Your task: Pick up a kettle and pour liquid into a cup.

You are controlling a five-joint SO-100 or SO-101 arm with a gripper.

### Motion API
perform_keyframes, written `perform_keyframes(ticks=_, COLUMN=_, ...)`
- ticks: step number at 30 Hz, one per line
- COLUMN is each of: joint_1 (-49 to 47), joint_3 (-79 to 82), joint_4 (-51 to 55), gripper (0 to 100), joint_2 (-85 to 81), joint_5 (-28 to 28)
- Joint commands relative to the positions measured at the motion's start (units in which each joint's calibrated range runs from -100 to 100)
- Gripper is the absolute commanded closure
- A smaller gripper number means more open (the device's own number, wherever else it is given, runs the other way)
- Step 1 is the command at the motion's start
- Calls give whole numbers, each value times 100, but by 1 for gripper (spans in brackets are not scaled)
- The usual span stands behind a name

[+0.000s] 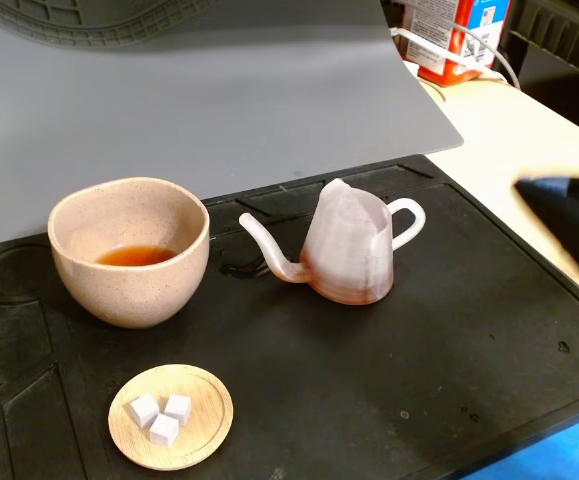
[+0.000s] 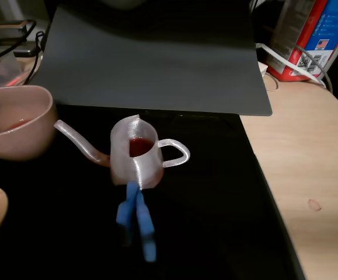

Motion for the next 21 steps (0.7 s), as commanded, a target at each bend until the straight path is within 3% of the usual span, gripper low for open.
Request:
perform_keyframes(ticks=1, joint_1=-23, joint_3=11, joint_4=1137, gripper=99, joint_2=-60, joint_5=-217)
perform_keyframes(ticks=8, joint_1=-15, joint_3=11, joint_4=4077, gripper=99, joint_2=-60, joint_5=-159)
perform_keyframes(ticks=11, joint_1=30, joint_3=11, joint_4=4882, gripper=99, joint_2=-60, joint_5=-154)
perform_keyframes(ticks=21, joint_1=-8, joint_3=11, joint_4=5029, gripper=99, joint_2=-43, joint_5=-154)
